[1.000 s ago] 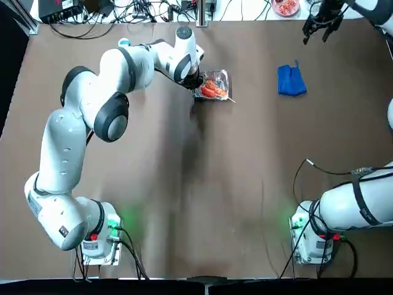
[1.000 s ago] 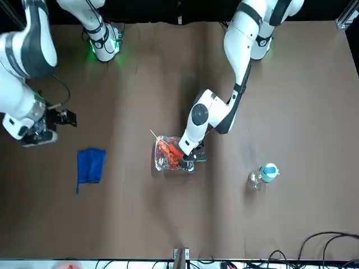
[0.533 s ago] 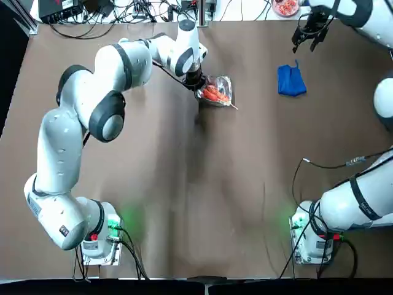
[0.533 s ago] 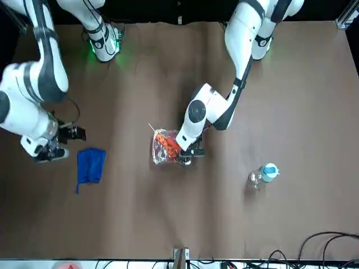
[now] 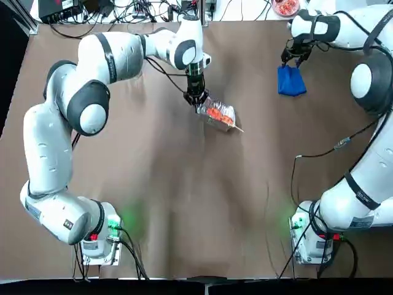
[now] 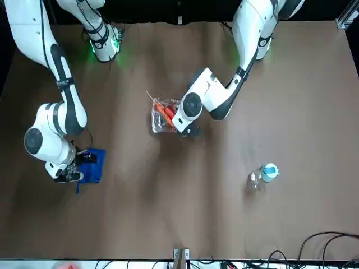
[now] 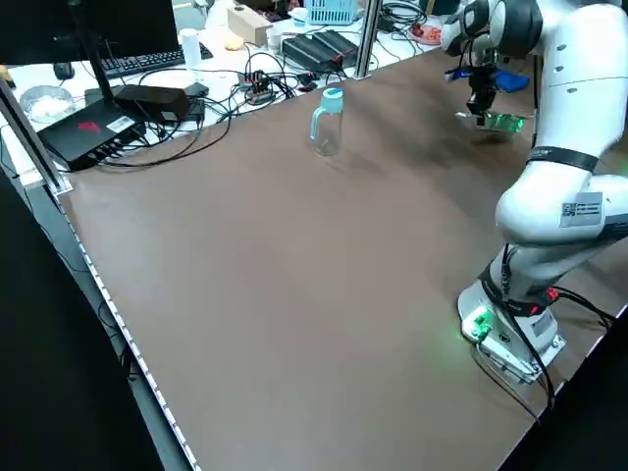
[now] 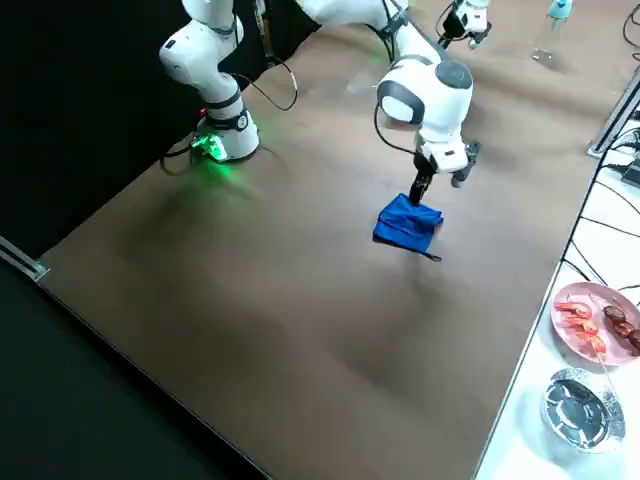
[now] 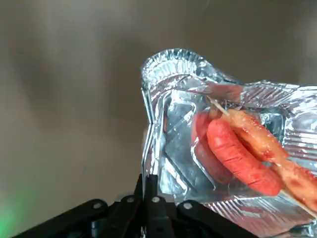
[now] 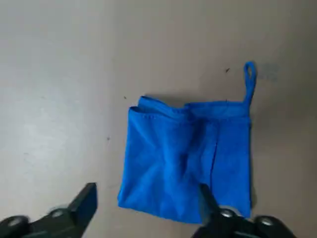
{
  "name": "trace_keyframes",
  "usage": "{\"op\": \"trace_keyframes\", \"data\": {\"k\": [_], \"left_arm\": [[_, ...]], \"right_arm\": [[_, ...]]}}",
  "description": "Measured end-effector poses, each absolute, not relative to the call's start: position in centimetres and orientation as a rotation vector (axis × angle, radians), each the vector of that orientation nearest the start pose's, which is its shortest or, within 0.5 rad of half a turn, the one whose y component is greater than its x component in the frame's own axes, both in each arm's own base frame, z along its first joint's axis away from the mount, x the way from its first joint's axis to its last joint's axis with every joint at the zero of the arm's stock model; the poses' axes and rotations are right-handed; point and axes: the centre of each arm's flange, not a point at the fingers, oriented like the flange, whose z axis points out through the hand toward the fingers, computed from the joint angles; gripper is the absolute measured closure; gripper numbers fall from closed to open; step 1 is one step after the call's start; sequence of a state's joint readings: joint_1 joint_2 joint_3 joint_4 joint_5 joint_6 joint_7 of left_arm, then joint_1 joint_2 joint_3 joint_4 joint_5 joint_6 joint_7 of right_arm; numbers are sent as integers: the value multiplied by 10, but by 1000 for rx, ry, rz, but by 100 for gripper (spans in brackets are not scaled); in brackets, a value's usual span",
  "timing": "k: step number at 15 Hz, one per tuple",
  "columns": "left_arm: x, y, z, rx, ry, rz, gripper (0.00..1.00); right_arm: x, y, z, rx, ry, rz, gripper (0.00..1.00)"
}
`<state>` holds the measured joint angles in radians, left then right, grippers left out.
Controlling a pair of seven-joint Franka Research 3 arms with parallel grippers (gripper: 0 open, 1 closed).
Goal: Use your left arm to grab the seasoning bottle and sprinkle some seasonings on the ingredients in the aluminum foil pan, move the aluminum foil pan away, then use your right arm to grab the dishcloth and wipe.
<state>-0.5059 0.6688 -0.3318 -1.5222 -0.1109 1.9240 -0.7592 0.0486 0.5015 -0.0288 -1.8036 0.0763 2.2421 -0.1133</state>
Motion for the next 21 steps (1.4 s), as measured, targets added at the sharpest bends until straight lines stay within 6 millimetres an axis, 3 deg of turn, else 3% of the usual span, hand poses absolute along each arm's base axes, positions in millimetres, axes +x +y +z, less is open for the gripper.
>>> {"op": "trace_keyframes", "data": {"k": [1,2,3,7,9,10,13,16,17,19,21], "left_arm": [[465,-487,266,-3105,-31,668,99],[456,-487,262,-3082,-39,716,99],[434,-488,249,-3037,-61,785,99],[387,-497,230,-2952,-86,868,99],[379,-498,226,-2937,-80,882,98],[379,-497,225,-2934,-81,885,93],[382,-494,225,-2936,-92,887,66],[388,-494,232,-2952,-101,874,40],[393,-495,239,-2971,-106,859,31],[414,-498,261,-3023,-112,785,13],[443,-493,285,-3067,-91,630,0]], "right_arm": [[645,15,255,-3090,-130,107,15],[645,14,251,-3090,-127,117,18],[644,11,243,-3089,-121,136,26],[643,2,223,-3090,-113,158,32],[643,-4,216,-3090,-107,157,34],[643,-5,213,-3091,-105,153,36],[643,-5,199,-3093,-105,148,39],[643,-4,185,-3095,-108,144,50],[642,-3,183,-3095,-109,147,59],[642,-2,180,-3094,-111,153,60],[642,0,180,-3092,-114,156,80]]}}
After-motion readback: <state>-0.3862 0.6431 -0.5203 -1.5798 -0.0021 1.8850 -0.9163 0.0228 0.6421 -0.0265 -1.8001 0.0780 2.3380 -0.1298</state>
